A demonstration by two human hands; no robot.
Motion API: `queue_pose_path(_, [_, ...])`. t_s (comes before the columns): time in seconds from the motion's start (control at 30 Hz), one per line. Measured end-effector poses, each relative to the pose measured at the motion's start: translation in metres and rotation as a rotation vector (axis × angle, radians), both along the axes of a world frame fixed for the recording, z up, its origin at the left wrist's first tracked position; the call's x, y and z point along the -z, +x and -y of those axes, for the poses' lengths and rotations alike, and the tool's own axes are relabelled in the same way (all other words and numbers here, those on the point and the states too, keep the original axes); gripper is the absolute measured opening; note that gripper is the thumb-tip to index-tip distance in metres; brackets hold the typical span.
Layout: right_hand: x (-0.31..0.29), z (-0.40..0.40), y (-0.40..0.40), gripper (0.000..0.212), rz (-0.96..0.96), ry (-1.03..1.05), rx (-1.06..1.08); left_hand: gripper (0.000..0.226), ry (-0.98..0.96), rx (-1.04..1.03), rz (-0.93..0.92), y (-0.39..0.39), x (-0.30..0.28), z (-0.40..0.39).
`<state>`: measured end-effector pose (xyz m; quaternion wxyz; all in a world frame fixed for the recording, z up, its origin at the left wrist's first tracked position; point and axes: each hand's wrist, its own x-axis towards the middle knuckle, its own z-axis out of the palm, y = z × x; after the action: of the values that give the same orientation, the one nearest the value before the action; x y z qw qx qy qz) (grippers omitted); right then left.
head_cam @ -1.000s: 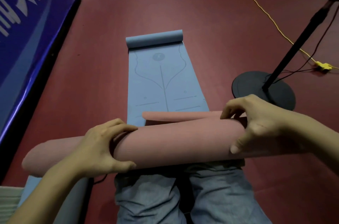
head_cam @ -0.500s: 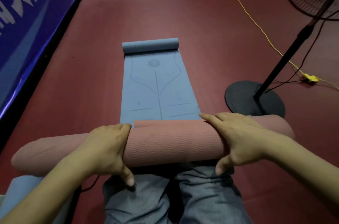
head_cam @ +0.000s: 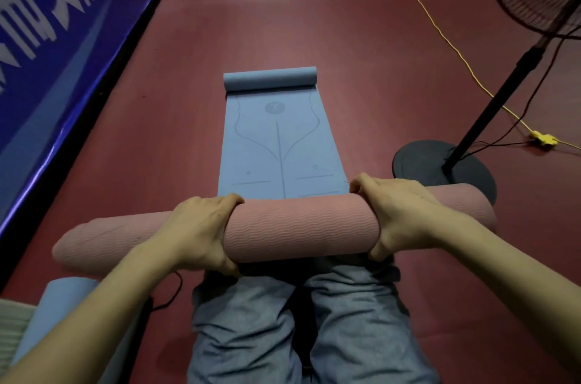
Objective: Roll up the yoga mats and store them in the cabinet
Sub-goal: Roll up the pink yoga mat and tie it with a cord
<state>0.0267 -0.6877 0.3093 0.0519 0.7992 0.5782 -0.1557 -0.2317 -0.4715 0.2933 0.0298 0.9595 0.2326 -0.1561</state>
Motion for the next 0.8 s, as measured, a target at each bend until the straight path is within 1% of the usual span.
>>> queue_pose_path(0.13, [0.001, 0.022, -0.010, 0.099, -0.032, -0.028, 0.006, 0.107, 0.046, 0.026, -0.033, -0.011, -0.006, 0.017])
queue_pose_path(0.27, [-0.003, 0.048, -0.022, 0.098, -0.075, -0.055, -0.023, 0.101, -0.054, 0.032, -0.047, -0.028, -0.012, 0.039])
queue_pose_path(0.4, [-0.003, 0.063, -0.032, 0.099, -0.101, -0.101, -0.024, 0.104, -0.102, 0.037, -0.111, -0.034, -0.014, 0.050])
queue_pose_path(0.47, [-0.004, 0.058, -0.027, 0.099, -0.122, -0.101, -0.019, 0.102, -0.130, 0.014, -0.125, -0.030, -0.013, 0.047])
queue_pose_path(0.57, [-0.002, 0.047, -0.014, 0.100, -0.160, -0.032, -0.031, 0.100, -0.198, -0.039, -0.122, -0.017, -0.015, 0.031])
queue_pose_path(0.63, [0.000, 0.044, -0.009, 0.097, -0.212, 0.077, -0.033, 0.100, -0.251, -0.057, -0.145, -0.009, -0.016, 0.018])
queue_pose_path(0.7, [0.004, 0.045, -0.010, 0.093, -0.232, 0.171, -0.060, 0.095, -0.342, -0.058, -0.181, -0.001, -0.019, 0.007])
queue_pose_path(0.77, [0.008, 0.046, -0.016, 0.093, -0.199, 0.205, -0.076, 0.087, -0.432, -0.068, -0.218, 0.006, -0.021, -0.002])
queue_pose_path(0.8, [0.009, 0.045, -0.020, 0.098, -0.150, 0.191, -0.086, 0.084, -0.466, -0.078, -0.229, 0.009, -0.023, -0.005])
